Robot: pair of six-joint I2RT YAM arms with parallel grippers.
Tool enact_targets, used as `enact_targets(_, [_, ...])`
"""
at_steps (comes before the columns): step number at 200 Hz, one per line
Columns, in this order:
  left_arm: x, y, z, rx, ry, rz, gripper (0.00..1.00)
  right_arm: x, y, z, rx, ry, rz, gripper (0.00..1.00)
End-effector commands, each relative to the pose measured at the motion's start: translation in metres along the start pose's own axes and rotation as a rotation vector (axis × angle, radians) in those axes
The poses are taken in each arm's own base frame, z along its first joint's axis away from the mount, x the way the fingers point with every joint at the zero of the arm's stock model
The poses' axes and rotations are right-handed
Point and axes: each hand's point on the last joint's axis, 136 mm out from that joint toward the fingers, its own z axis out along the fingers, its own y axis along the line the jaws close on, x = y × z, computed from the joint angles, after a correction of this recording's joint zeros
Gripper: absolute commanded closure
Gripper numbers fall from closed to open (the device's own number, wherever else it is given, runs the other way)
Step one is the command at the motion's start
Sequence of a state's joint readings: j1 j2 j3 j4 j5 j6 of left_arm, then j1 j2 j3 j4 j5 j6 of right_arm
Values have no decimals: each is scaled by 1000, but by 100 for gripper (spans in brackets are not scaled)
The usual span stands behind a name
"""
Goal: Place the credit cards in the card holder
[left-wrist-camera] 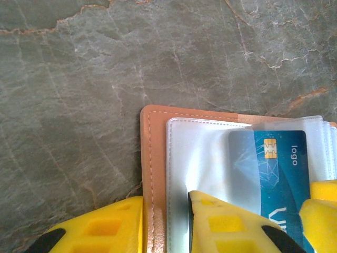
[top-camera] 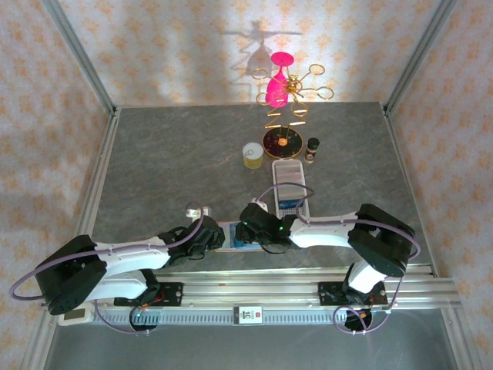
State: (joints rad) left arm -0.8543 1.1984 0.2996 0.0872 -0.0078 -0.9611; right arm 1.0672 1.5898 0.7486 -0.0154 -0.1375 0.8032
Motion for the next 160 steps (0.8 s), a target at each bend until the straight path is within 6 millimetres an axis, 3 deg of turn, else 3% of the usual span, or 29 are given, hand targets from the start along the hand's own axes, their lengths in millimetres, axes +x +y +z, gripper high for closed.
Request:
enact_targets(1, [28, 14, 6, -17, 117, 9, 75, -5, -6, -6, 50, -26, -18, 71])
enact_targets(39, [29, 11, 7, -4, 126, 10, 74, 2, -6, 4, 49, 6, -21, 89])
enact_targets(71, [31, 7, 6, 25, 132, 4, 70, 2, 6, 8, 19, 17, -30, 97])
enact_targets(126, [33, -3, 3, 99, 136, -10, 58, 3, 23, 13, -28, 28, -31, 99])
enact_targets(160, [35, 1, 3, 93, 139, -15, 58, 6, 31, 16, -71, 43, -17, 99])
